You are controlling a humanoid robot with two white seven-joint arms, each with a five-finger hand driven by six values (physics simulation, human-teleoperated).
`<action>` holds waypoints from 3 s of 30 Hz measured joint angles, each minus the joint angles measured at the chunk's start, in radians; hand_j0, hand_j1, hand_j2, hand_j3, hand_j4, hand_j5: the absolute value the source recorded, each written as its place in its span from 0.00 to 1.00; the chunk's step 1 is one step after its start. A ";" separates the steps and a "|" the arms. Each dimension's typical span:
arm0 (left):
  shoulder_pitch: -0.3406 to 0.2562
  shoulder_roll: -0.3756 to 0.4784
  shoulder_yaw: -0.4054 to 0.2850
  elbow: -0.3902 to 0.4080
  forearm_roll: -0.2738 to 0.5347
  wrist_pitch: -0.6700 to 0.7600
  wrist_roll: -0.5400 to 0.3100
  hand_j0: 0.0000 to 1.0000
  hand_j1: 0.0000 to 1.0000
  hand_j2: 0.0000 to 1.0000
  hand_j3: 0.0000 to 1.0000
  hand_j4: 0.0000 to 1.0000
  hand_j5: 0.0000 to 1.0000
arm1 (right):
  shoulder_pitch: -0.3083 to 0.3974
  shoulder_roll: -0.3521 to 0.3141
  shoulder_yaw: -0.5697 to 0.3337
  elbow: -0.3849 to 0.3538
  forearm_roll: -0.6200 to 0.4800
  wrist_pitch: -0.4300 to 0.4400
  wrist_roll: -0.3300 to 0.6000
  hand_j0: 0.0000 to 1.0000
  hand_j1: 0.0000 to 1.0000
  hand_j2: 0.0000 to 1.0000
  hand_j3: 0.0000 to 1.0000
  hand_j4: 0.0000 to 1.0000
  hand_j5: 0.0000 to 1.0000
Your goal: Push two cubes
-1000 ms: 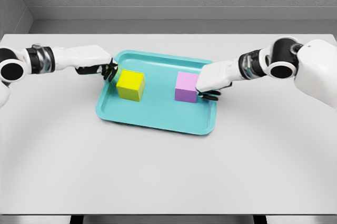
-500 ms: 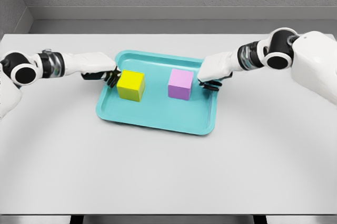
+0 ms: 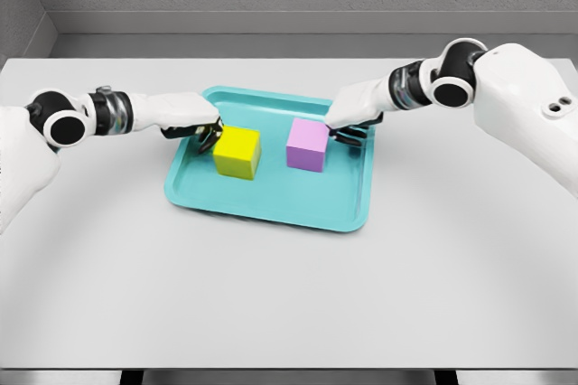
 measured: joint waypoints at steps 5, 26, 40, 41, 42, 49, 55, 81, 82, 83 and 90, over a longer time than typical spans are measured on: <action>-0.002 -0.016 -0.003 0.000 -0.003 -0.005 0.000 0.21 0.21 0.21 0.21 0.21 0.21 | 0.002 0.029 -0.007 -0.001 0.006 0.008 0.012 0.00 0.00 0.00 0.00 0.00 0.00; 0.129 0.216 -0.037 -0.263 0.232 -0.018 0.003 0.17 0.17 0.17 0.17 0.17 0.17 | -0.071 0.100 -0.071 0.140 0.034 -0.006 -0.008 0.08 0.08 0.08 0.08 0.08 0.08; 0.123 0.152 -0.068 -0.215 0.229 -0.018 0.002 0.16 0.16 0.16 0.16 0.16 0.16 | -0.077 0.085 -0.100 0.143 0.034 -0.006 -0.008 0.09 0.09 0.09 0.09 0.09 0.09; 0.121 0.147 -0.076 -0.214 0.229 -0.018 0.002 0.16 0.16 0.16 0.16 0.16 0.16 | -0.078 0.079 -0.102 0.143 0.034 -0.006 -0.008 0.09 0.09 0.09 0.09 0.09 0.09; 0.121 0.142 -0.082 -0.213 0.229 -0.018 0.002 0.16 0.16 0.16 0.16 0.16 0.16 | -0.080 0.074 -0.103 0.143 0.033 -0.006 -0.008 0.10 0.10 0.10 0.10 0.10 0.10; 0.114 0.110 -0.096 -0.173 0.221 -0.016 0.002 0.16 0.16 0.16 0.16 0.16 0.16 | -0.078 0.061 -0.107 0.141 0.033 -0.006 -0.008 0.12 0.12 0.12 0.12 0.12 0.12; 0.103 0.093 -0.096 -0.144 0.225 -0.014 0.002 0.16 0.16 0.16 0.16 0.16 0.16 | -0.078 0.058 -0.107 0.139 0.032 -0.006 -0.008 0.12 0.12 0.12 0.12 0.12 0.12; 0.090 0.019 -0.091 -0.076 0.242 -0.001 0.003 0.16 0.16 0.16 0.16 0.16 0.16 | -0.075 0.058 -0.104 0.133 0.033 -0.006 -0.008 0.14 0.14 0.14 0.14 0.14 0.14; 0.090 0.016 -0.089 -0.072 0.248 0.001 0.002 0.16 0.16 0.16 0.16 0.16 0.16 | -0.075 0.058 -0.104 0.132 0.033 -0.006 -0.008 0.14 0.14 0.14 0.14 0.14 0.14; 0.089 0.013 -0.091 -0.066 0.238 -0.003 0.002 0.16 0.16 0.16 0.16 0.16 0.16 | -0.075 0.058 -0.104 0.132 0.033 -0.006 -0.008 0.14 0.14 0.14 0.14 0.14 0.14; 0.100 0.004 -0.097 -0.065 0.246 0.005 0.007 0.16 0.16 0.16 0.16 0.16 0.16 | -0.077 0.051 -0.105 0.132 0.033 -0.006 -0.008 0.16 0.16 0.16 0.16 0.16 0.16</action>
